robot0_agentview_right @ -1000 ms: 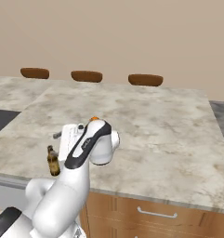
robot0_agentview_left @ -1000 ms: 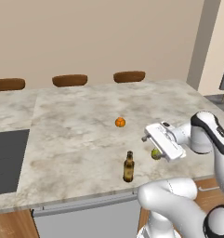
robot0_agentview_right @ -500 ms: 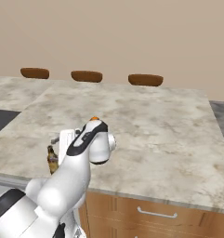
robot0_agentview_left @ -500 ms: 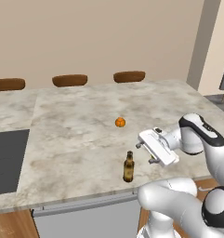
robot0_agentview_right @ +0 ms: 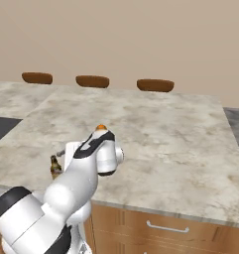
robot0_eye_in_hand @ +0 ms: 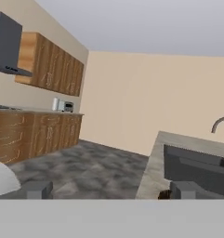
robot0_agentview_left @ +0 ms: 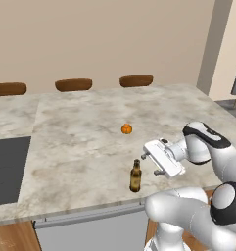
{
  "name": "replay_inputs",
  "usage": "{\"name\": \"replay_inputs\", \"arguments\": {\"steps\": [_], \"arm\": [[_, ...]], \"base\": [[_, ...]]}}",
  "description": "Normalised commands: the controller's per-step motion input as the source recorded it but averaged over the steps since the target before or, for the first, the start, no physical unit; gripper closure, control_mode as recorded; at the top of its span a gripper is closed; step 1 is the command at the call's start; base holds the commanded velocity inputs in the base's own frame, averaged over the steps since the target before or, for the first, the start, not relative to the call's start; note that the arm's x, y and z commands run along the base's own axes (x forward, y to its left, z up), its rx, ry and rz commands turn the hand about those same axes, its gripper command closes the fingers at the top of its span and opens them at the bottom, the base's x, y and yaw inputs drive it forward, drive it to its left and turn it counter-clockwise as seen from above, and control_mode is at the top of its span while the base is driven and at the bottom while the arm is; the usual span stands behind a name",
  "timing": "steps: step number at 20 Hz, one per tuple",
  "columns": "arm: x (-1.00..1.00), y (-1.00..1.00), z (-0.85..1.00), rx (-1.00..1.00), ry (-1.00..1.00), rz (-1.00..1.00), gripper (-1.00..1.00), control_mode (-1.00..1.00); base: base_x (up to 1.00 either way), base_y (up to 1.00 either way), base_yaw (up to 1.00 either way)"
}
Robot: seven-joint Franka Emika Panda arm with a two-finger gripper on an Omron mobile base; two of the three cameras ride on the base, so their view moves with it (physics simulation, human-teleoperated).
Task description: Place the beer on the top shelf of the fridge to keep it out of children's reach, and place the pear and orange on lower shelves for easy access.
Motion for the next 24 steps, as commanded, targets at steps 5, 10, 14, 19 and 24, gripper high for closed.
{"name": "replay_inputs", "arguments": {"steps": [5, 10, 14, 19, 24], "arm": [[0.27, 0.0, -0.31, 0.0, 0.06, 0.0, -1.0, -1.0], [0.33, 0.0, -0.18, 0.0, 0.04, 0.0, -1.0, -1.0], [0.29, 0.05, -0.14, 0.0, 0.06, 0.0, -1.0, -1.0], [0.17, 0.08, -0.12, 0.0, 0.07, 0.0, -1.0, -1.0], [0.08, 0.09, -0.09, 0.0, 0.07, 0.0, -1.0, -1.0]], "base": [[0.0, 0.0, 0.0], [0.0, 0.0, 0.0], [0.0, 0.0, 0.0], [0.0, 0.0, 0.0], [0.0, 0.0, 0.0]]}}
